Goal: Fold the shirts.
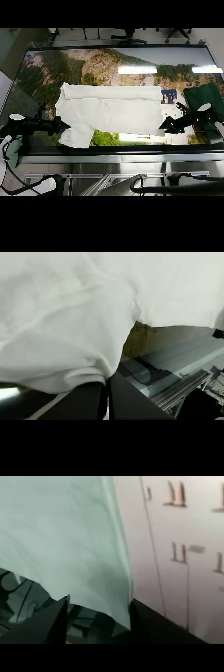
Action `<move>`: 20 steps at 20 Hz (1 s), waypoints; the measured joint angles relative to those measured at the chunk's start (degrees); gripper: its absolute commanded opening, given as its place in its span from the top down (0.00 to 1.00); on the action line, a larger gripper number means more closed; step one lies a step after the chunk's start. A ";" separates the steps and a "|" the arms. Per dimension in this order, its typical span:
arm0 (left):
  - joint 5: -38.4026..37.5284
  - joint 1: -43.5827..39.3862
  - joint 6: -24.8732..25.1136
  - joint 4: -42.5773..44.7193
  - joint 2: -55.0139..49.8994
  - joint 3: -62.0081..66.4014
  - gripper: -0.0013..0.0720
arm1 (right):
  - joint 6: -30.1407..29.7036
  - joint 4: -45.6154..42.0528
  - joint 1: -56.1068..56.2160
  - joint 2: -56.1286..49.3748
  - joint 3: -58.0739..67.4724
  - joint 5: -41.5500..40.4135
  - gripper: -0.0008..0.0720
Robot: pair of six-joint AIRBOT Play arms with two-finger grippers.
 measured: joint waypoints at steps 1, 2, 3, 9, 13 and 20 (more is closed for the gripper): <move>-0.52 0.04 0.00 0.00 0.15 0.02 0.96 | -0.79 0.72 0.94 -0.20 -0.52 -1.81 0.76; -0.94 0.13 0.00 -0.02 0.28 0.02 0.96 | -1.51 1.46 1.66 -0.42 -0.90 -3.67 0.95; -1.42 0.33 0.02 0.00 0.39 0.04 0.97 | -2.21 1.99 2.10 -0.50 -1.03 -4.61 0.95; -3.76 2.40 -5.49 8.22 5.86 0.07 0.97 | -0.31 -3.52 0.46 5.33 -0.72 -4.94 0.95; -4.26 1.70 -10.73 16.00 12.41 0.04 0.97 | 2.27 -5.97 -2.47 10.91 -0.57 -1.18 0.95; 0.17 -6.64 -13.00 16.76 8.94 11.89 0.97 | -4.00 5.51 -3.58 11.76 1.84 -7.43 0.95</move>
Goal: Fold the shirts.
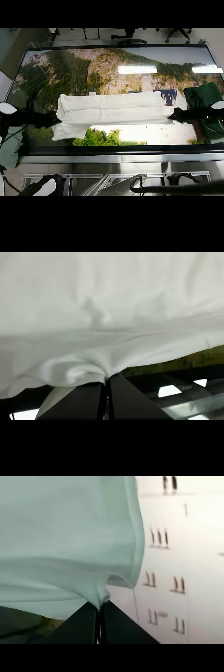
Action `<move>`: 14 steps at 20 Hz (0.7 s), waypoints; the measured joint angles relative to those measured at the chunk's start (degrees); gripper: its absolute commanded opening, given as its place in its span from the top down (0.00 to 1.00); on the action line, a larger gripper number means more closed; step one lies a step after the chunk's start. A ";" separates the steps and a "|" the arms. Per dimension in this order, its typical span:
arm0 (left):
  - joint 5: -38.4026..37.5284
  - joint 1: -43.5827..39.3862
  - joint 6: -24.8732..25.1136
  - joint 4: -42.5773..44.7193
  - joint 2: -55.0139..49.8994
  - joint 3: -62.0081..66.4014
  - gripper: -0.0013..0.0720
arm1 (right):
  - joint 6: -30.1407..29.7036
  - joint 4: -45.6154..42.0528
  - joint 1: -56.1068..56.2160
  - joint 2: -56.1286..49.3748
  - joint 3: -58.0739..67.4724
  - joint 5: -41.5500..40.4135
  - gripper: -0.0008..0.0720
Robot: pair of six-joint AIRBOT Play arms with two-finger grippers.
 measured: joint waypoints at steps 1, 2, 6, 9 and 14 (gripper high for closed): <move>0.26 -1.27 -0.02 -0.07 -2.38 3.76 0.97 | -1.68 3.21 0.00 -0.98 0.94 -1.51 0.95; 0.63 -2.34 -0.22 -0.35 -5.09 7.76 0.97 | -3.28 6.19 0.07 -2.21 1.90 -3.13 0.95; 0.96 -4.81 -0.94 -0.68 -17.31 22.27 0.96 | -10.32 16.28 1.84 -9.84 6.51 -9.01 0.95; 1.07 -5.33 -1.29 -0.81 -26.01 28.74 0.96 | -13.86 20.00 3.85 -17.03 10.32 -12.57 0.95; 1.49 -5.53 -1.46 -0.81 -37.16 35.95 0.67 | -17.57 22.08 5.31 -24.94 14.19 -14.82 0.94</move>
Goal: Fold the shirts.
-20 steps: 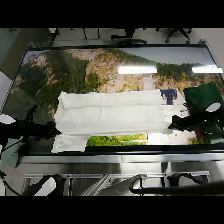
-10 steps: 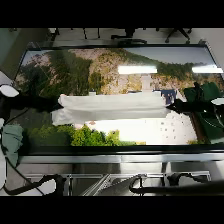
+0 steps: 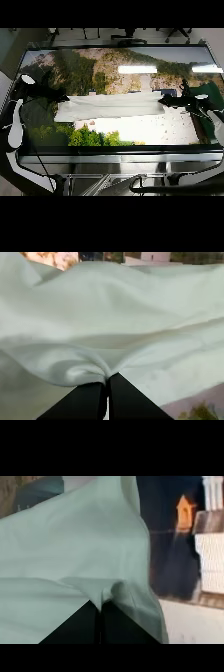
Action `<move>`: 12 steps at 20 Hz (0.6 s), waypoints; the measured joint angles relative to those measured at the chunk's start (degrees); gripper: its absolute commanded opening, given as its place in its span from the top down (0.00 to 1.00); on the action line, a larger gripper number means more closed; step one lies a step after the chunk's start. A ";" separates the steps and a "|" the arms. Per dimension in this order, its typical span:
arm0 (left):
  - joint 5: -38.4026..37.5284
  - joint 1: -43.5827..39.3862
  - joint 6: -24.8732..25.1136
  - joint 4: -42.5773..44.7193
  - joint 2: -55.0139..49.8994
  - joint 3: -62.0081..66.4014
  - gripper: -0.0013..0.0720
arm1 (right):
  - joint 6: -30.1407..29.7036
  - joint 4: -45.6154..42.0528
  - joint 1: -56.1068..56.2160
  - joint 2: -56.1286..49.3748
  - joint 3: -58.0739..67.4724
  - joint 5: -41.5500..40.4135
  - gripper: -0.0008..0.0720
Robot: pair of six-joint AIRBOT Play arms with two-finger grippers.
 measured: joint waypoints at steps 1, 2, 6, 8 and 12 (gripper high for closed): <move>-0.07 -0.04 0.00 0.00 -1.73 1.68 0.12 | -0.79 0.13 0.09 -0.39 0.50 -0.07 0.93; -0.33 -0.04 0.00 0.00 -3.21 3.58 0.04 | -1.64 0.04 0.09 -0.42 1.03 0.17 0.74; -2.97 0.81 -0.35 -0.02 -6.29 11.87 0.04 | -3.17 -5.70 -0.92 1.84 3.34 0.11 0.25; -4.66 1.55 -1.53 -0.02 -6.84 16.15 0.04 | -3.10 -8.15 -1.53 2.05 3.91 -0.74 0.24; -9.55 1.70 -3.45 -0.09 -7.26 22.34 0.04 | -1.79 -9.79 -1.44 -0.44 4.37 -0.90 0.26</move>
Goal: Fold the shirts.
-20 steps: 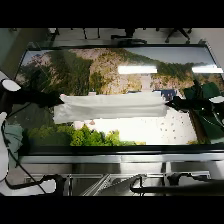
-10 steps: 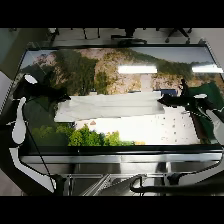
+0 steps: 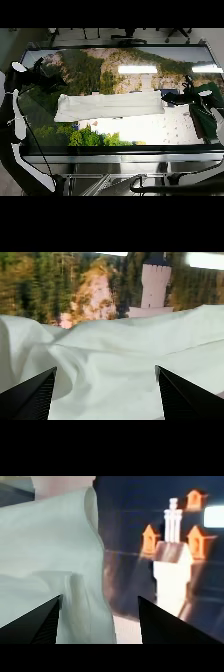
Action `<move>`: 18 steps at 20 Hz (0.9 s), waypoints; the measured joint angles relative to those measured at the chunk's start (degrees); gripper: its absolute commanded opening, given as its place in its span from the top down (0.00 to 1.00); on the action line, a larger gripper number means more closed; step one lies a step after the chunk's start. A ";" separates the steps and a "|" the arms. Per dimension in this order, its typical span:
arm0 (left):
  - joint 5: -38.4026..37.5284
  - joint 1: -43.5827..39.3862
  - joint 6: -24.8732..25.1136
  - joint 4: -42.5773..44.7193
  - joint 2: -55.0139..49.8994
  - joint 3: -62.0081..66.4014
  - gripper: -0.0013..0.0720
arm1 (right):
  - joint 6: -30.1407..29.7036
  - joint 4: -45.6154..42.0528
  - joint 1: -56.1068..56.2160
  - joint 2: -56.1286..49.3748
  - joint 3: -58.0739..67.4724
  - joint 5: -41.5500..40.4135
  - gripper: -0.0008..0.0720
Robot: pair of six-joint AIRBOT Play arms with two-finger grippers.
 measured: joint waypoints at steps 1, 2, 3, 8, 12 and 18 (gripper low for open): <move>-1.14 -0.39 -0.22 -0.02 -0.02 0.76 0.20 | 0.00 0.61 0.28 -0.72 0.15 0.28 0.39; -2.34 -0.98 -0.46 -0.09 -0.07 1.22 0.37 | 0.13 1.25 0.70 -1.57 0.20 0.96 0.45; -3.17 -1.84 -0.68 -0.13 -0.11 1.38 0.42 | 0.17 1.60 1.31 -2.38 0.24 1.90 0.55; -3.76 -9.09 -1.42 -0.15 -0.11 -1.64 0.94 | 0.50 3.02 4.52 -4.74 0.70 5.60 0.95; 4.46 -18.49 -1.42 -0.17 -0.24 -7.58 0.96 | 0.39 2.10 4.59 -4.09 4.13 11.30 0.95; 17.18 -33.68 -1.95 -0.13 -6.95 -7.15 0.96 | 5.57 5.07 2.34 4.79 13.86 23.41 0.95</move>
